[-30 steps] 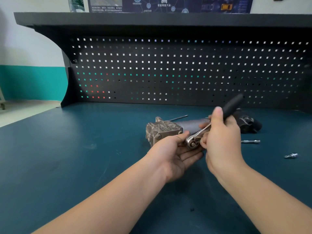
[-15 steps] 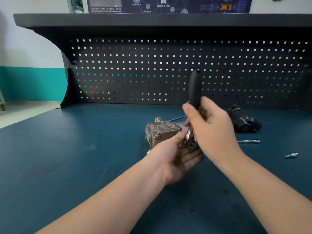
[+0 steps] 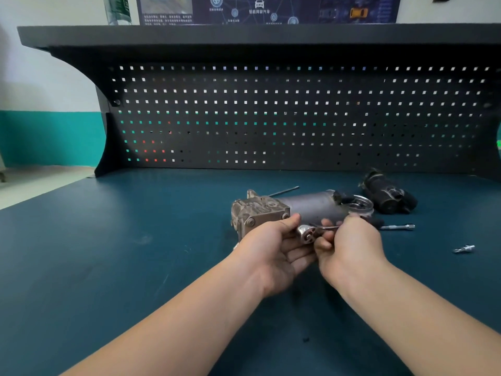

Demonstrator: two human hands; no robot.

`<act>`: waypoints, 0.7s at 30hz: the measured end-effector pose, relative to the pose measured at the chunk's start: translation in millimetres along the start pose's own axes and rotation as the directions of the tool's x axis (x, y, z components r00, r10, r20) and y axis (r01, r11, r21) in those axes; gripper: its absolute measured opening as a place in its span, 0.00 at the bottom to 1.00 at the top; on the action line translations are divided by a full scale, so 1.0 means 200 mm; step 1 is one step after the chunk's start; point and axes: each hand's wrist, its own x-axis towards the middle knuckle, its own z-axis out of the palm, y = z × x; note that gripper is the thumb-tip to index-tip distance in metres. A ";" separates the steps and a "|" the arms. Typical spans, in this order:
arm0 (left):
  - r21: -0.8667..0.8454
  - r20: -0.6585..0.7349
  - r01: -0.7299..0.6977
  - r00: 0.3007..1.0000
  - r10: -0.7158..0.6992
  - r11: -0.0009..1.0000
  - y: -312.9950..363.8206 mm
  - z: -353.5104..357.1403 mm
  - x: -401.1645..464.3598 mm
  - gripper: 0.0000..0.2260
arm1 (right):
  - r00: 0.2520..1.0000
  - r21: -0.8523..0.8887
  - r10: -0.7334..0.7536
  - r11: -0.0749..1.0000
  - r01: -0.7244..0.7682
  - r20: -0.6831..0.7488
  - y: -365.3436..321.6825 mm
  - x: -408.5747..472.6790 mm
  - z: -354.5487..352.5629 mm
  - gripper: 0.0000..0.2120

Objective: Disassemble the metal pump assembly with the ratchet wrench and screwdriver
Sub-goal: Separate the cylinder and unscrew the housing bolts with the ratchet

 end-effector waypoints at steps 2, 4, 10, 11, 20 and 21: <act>0.017 -0.008 -0.006 1.000 0.006 1.000 -0.01 0.00 0.00 0.09 | 0.977 -0.160 -0.203 0.964 0.212 0.072 0.00 0.02 0.00 0.15; 0.043 -0.011 -0.015 1.000 0.015 0.999 -0.01 0.00 0.01 0.09 | 0.826 -0.336 -0.477 0.757 0.560 0.302 -0.02 0.02 0.02 0.11; 0.058 0.022 -0.018 1.000 0.017 0.998 -0.01 -0.01 -0.01 0.11 | 0.187 -0.243 -0.450 -0.071 0.967 0.873 -0.01 -0.04 0.02 0.06; 0.052 0.017 -0.025 1.000 0.025 0.998 -0.01 -0.01 -0.01 0.11 | 0.210 -0.262 -0.479 -0.043 0.964 0.852 0.00 -0.05 0.01 0.07; 0.018 -0.003 -0.017 1.000 0.017 1.000 0.00 0.01 0.00 0.10 | 1.000 -0.008 -0.019 1.000 0.019 0.007 -0.01 -0.01 0.00 0.15; 0.029 0.000 -0.014 1.000 0.014 0.999 -0.01 0.01 0.00 0.10 | 0.999 0.019 0.036 0.999 -0.036 0.001 -0.01 0.00 0.00 0.16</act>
